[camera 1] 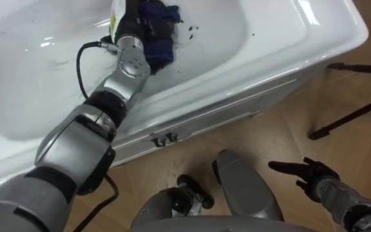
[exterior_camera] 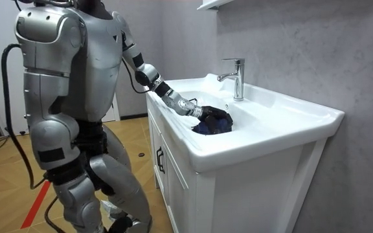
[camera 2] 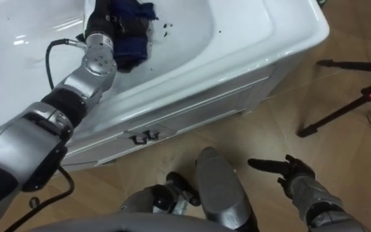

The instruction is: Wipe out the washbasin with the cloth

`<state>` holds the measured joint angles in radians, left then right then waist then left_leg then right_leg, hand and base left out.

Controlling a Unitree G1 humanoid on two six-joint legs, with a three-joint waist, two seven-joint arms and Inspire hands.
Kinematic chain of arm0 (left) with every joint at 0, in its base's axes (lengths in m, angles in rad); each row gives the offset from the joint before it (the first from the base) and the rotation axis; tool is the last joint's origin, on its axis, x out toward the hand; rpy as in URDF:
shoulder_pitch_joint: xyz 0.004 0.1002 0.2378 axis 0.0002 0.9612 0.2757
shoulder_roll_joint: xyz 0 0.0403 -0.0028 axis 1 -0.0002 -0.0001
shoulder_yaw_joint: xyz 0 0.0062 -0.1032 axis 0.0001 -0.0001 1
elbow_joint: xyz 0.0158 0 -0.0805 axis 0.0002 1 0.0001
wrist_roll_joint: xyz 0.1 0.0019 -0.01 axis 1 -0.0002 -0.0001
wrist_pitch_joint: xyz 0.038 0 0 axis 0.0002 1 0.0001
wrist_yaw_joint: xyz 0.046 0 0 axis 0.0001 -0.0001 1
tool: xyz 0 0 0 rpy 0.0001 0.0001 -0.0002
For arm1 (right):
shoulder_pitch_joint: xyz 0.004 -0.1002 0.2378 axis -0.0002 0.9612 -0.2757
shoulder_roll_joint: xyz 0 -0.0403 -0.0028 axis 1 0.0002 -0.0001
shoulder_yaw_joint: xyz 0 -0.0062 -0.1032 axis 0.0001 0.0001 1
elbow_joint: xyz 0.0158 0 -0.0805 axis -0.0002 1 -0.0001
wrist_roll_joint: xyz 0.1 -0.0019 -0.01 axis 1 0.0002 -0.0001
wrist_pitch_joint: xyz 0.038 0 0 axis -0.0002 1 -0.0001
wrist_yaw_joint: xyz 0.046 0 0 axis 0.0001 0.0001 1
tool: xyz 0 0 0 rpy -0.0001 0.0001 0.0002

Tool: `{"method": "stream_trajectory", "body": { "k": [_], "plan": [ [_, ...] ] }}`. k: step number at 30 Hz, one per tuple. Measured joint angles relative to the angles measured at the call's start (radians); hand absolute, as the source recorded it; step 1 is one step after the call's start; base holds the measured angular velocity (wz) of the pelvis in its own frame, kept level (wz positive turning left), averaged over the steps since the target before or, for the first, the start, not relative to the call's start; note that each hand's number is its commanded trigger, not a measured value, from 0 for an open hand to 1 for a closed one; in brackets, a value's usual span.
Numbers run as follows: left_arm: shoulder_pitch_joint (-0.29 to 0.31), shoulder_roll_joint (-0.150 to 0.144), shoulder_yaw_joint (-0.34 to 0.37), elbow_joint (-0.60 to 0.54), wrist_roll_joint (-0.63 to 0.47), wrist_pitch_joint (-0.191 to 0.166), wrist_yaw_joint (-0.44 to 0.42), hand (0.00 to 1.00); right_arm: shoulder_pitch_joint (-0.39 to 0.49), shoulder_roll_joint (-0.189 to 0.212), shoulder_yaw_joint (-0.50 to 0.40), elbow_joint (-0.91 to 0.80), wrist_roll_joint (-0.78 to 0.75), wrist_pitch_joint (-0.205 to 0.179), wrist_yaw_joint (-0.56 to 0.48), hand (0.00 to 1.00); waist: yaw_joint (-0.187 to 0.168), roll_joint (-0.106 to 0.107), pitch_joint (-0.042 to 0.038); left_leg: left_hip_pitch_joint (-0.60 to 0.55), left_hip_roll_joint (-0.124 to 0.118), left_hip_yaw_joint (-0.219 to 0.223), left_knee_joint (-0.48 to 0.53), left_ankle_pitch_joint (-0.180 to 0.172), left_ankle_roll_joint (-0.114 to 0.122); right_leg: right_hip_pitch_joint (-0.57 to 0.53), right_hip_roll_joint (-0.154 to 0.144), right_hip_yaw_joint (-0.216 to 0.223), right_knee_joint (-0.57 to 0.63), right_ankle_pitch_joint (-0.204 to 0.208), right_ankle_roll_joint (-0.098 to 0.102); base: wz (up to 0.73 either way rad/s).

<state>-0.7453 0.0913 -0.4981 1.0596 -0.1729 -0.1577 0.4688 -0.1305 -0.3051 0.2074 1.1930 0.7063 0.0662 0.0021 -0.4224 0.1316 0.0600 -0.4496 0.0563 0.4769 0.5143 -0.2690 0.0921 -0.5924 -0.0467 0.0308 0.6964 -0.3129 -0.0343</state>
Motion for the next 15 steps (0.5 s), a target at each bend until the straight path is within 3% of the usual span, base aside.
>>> {"method": "stream_trajectory", "body": {
  "k": [15],
  "plan": [
    [0.007,-0.046,-0.055,-0.050,-0.191,-0.063,-0.007,1.00,-0.016,0.010,0.057,-0.073,-0.001,-0.025,-0.013,0.00,-0.011,-0.001,-0.0005,0.000,-0.013,0.004,0.004,-0.015,0.021,0.001,-0.012,0.009,-0.001,-0.004,0.025,-0.01]
  ]
}}
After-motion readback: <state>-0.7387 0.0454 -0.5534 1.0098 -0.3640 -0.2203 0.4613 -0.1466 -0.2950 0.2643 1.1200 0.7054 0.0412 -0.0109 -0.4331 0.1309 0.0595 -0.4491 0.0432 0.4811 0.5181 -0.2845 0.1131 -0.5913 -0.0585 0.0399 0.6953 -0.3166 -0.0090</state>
